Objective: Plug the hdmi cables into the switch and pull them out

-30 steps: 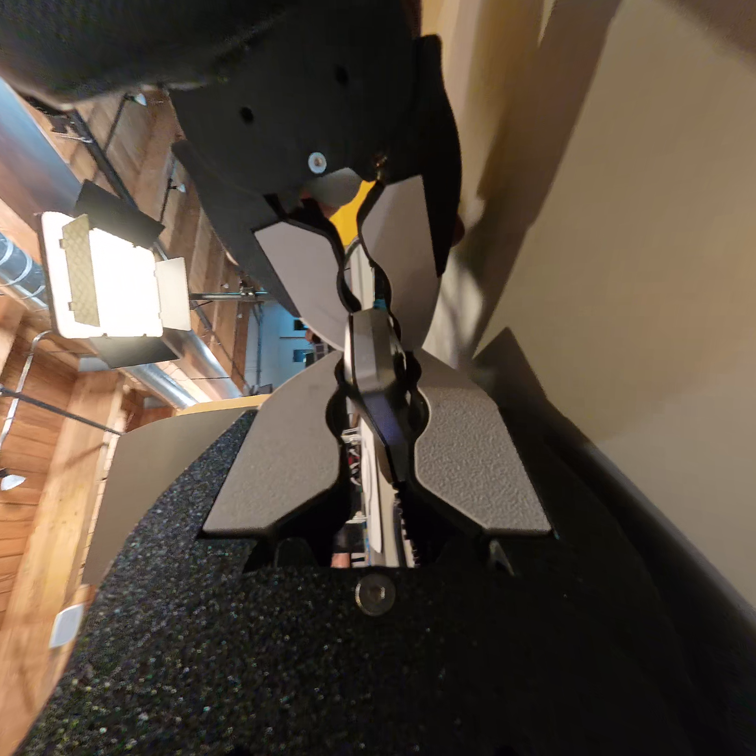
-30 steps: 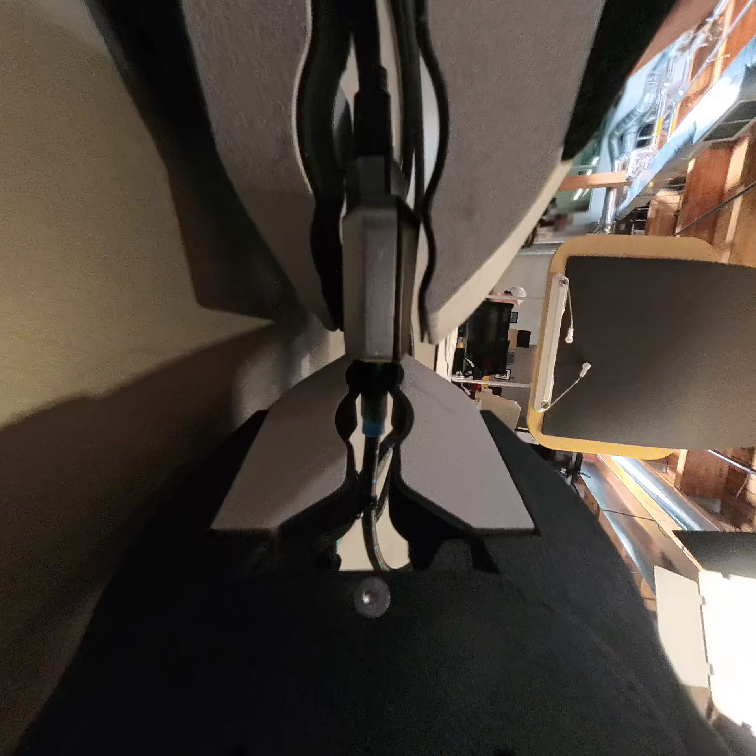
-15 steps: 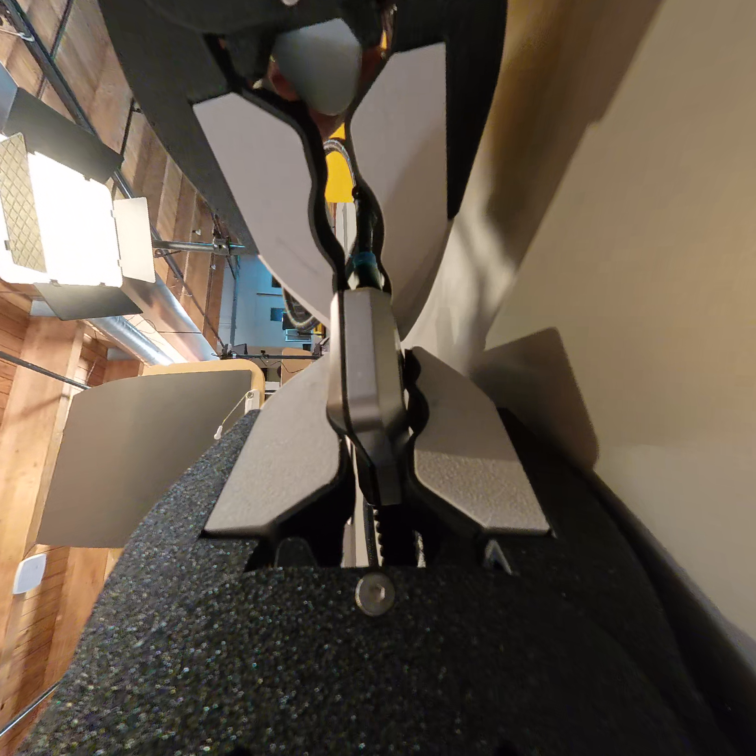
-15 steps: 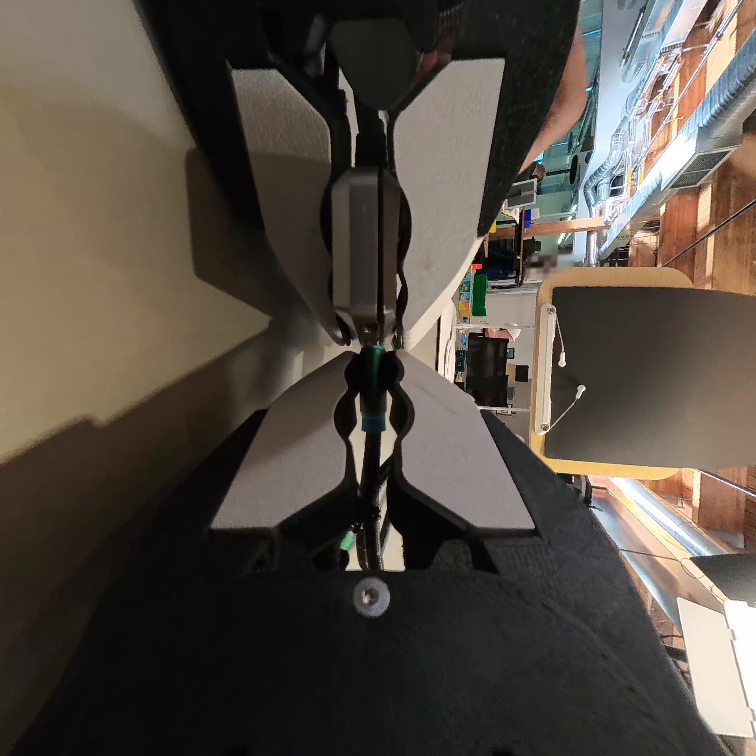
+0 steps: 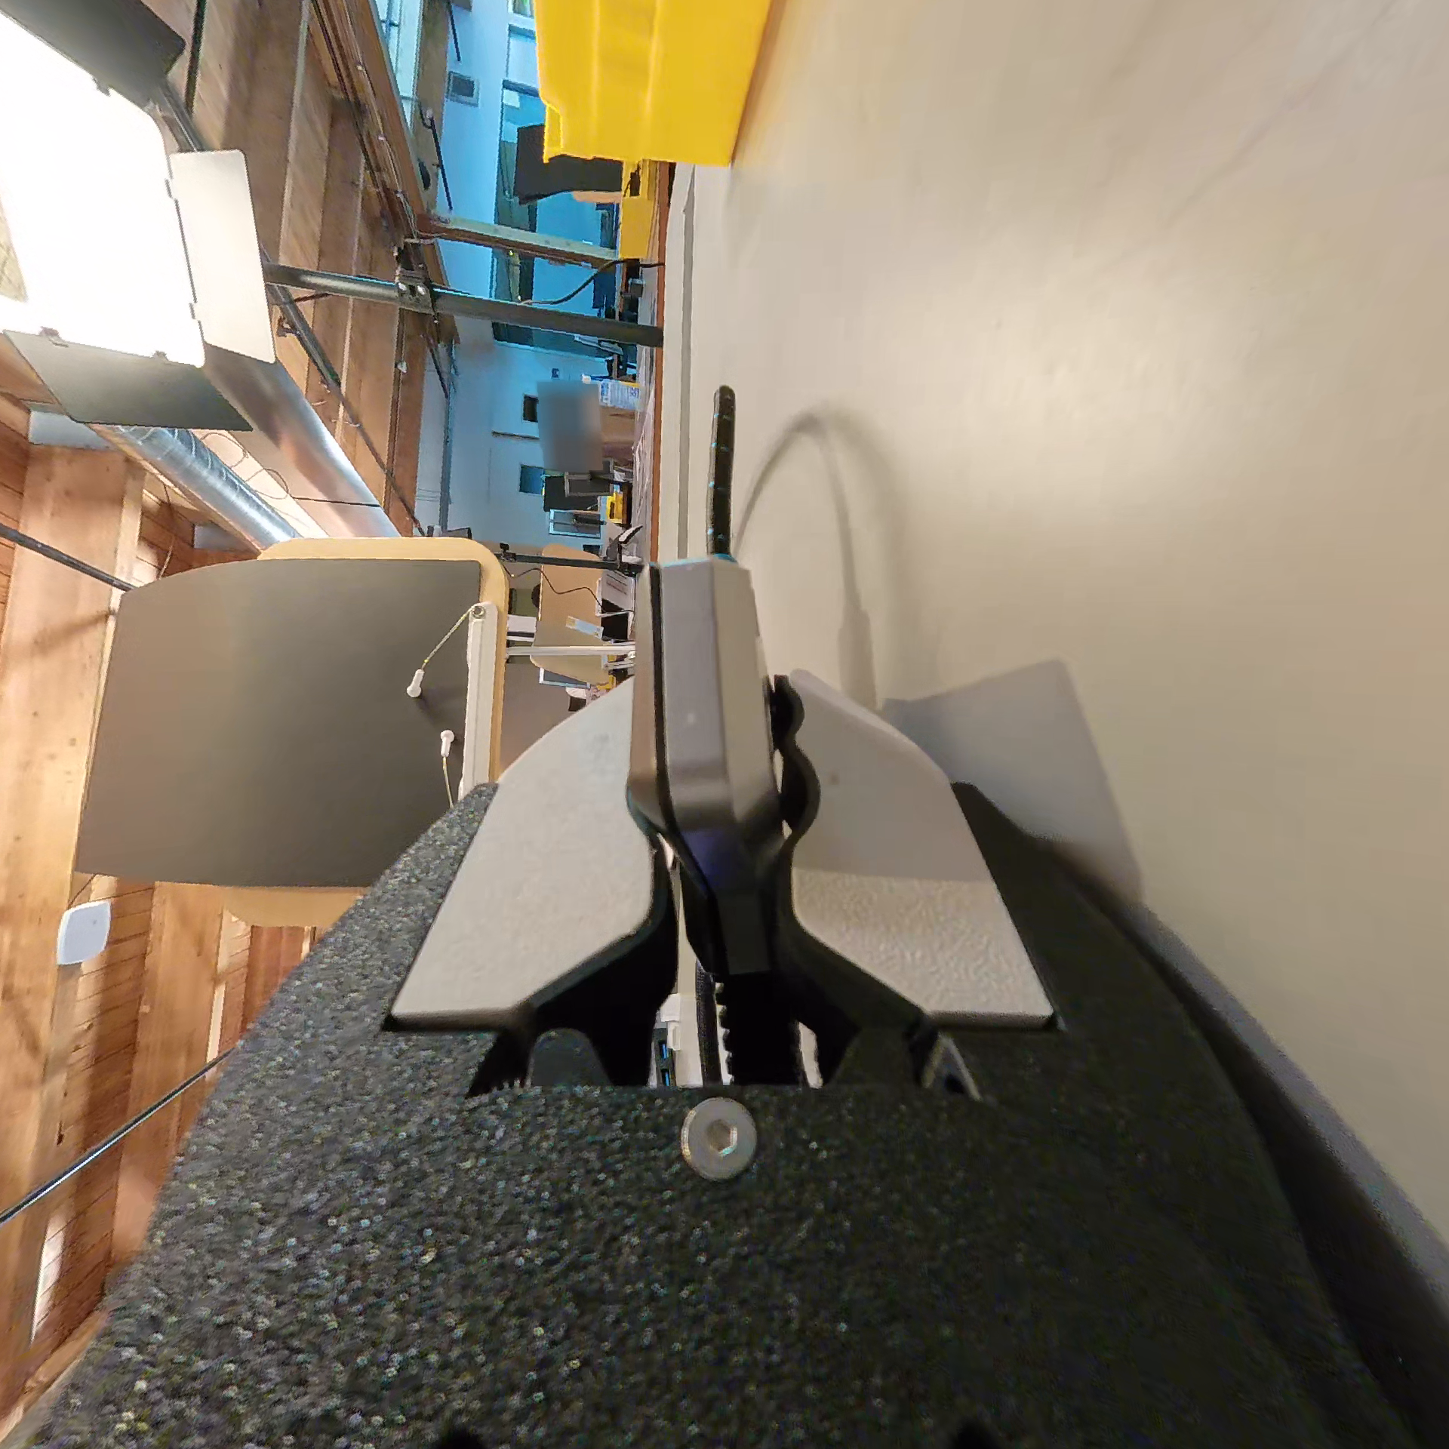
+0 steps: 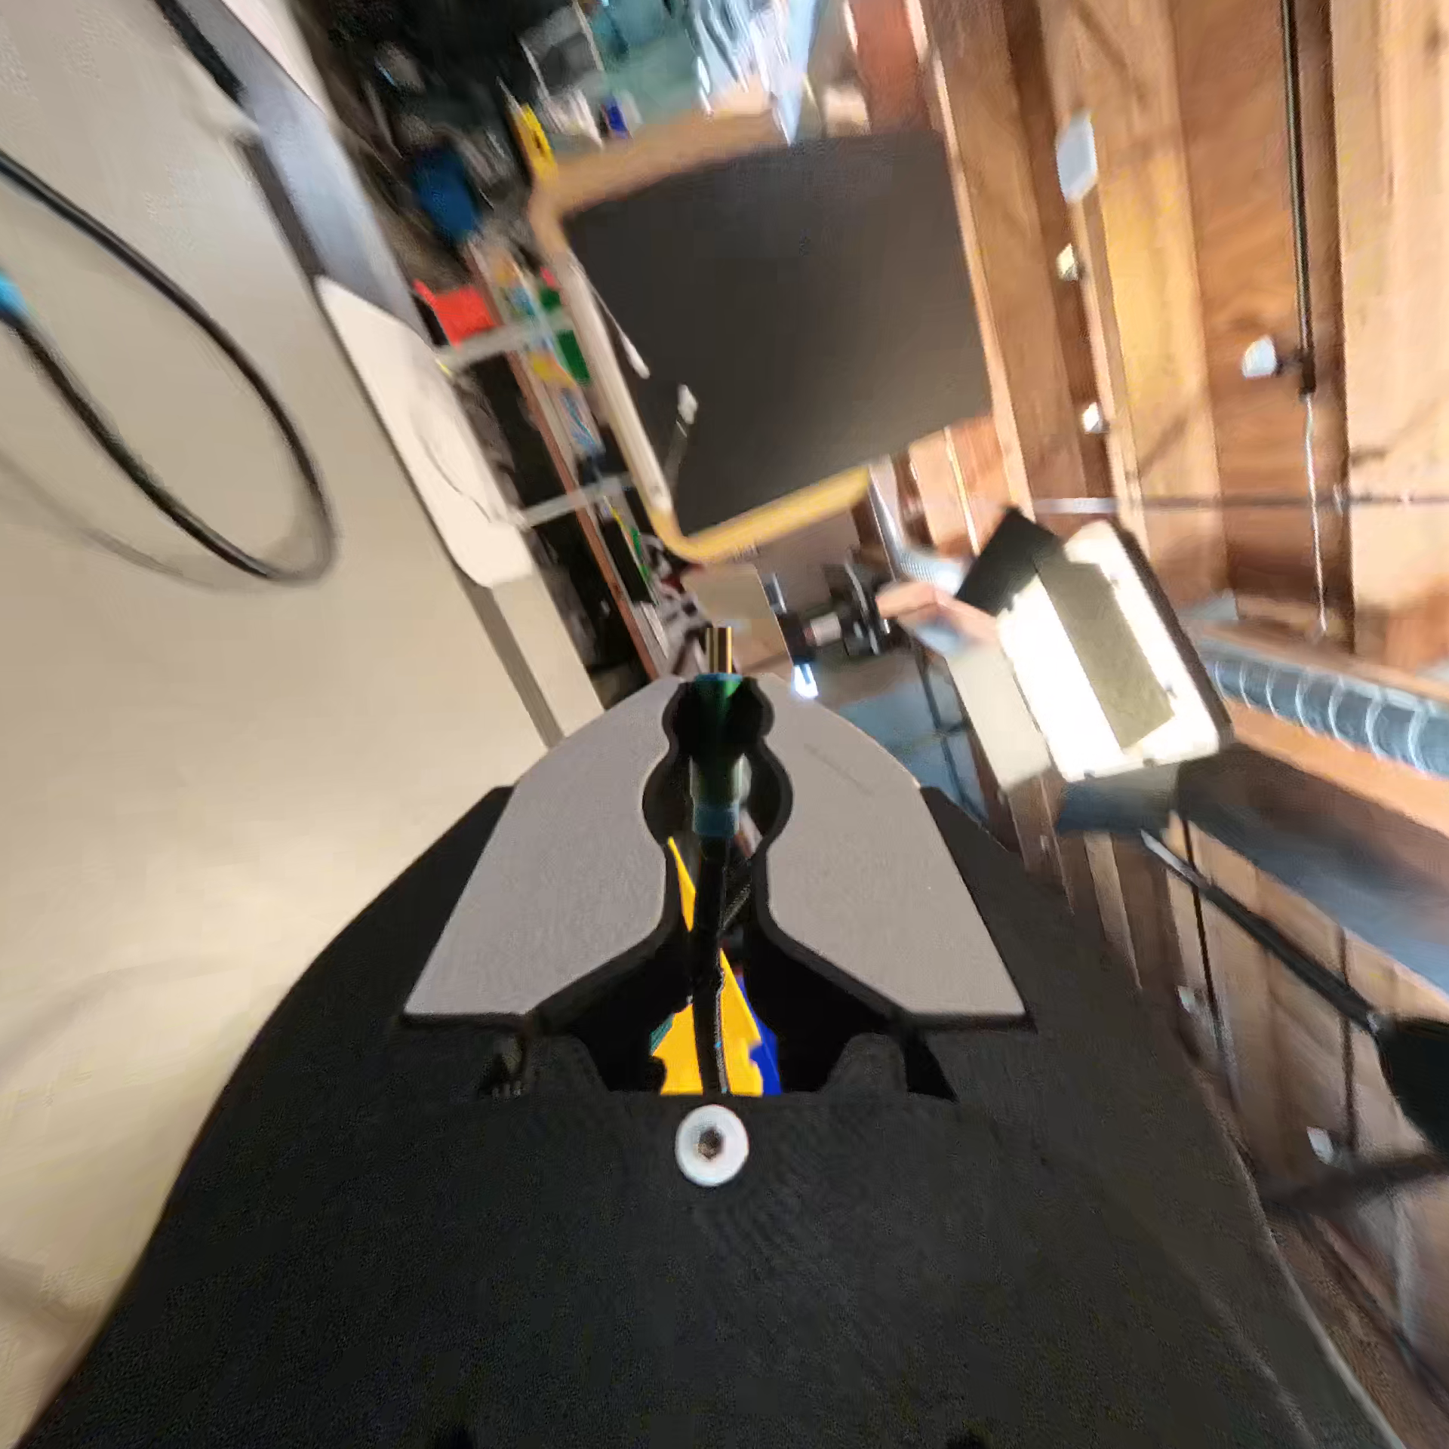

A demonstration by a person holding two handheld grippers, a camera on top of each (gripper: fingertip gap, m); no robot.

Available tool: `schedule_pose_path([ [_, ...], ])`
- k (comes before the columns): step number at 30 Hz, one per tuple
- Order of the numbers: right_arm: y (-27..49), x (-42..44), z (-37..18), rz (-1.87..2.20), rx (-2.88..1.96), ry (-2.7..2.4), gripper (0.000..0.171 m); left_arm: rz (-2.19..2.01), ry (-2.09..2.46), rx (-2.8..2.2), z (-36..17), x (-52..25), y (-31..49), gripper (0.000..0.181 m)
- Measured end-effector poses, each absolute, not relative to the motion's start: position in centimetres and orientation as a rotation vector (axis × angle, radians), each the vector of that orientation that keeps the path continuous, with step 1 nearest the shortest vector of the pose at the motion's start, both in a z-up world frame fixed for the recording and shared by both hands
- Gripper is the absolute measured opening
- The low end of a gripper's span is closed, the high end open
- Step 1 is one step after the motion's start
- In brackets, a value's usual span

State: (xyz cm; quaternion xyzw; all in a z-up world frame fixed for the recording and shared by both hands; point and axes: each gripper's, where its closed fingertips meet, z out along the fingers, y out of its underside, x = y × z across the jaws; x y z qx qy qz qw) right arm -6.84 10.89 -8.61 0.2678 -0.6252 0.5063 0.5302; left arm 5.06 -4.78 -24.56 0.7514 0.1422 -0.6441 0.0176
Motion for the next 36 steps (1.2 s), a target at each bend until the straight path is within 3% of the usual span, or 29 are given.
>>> schedule_pose_path([
  [3,14.1,-14.1,-8.2,1.122,0.434,-1.63,0.012,-2.02,0.439,2.333,-24.2,5.1,-4.7,0.025],
  [6,16.0,-19.9,-11.8,1.094,0.245,-1.861,0.012,-2.04,0.416,2.331,-23.9,5.0,-4.3,0.025],
  [9,16.7,-22.6,-15.5,1.032,0.166,-2.036,0.019,-2.054,0.38,2.339,-23.8,5.0,-3.6,0.025],
  [12,16.6,-22.4,-15.9,0.971,0.21,-2.086,0.03,-2.059,0.335,2.345,-23.8,5.1,-2.9,0.025],
  [22,12.8,-14.6,-12.6,0.751,0.594,-1.868,0.048,-2.07,0.246,2.358,-23.8,4.9,-1.2,0.025],
  [31,2.4,1.9,-22.2,0.89,1.22,-1.745,0.05,-2.133,0.149,2.367,-23.2,5.2,0.8,0.025],
  [33,0.9,3.0,-23.5,0.89,1.26,-1.717,0.043,-2.148,0.119,2.386,-23.2,5.3,1.6,0.025],
  [35,0.0,3.5,-24.3,0.891,1.282,-1.671,0.017,-2.15,0.105,2.405,-23.4,5.4,2.0,0.025],
  [36,-0.2,3.5,-24.5,0.887,1.286,-1.655,0.012,-2.146,0.126,2.402,-23.4,5.4,1.8,0.025],
])
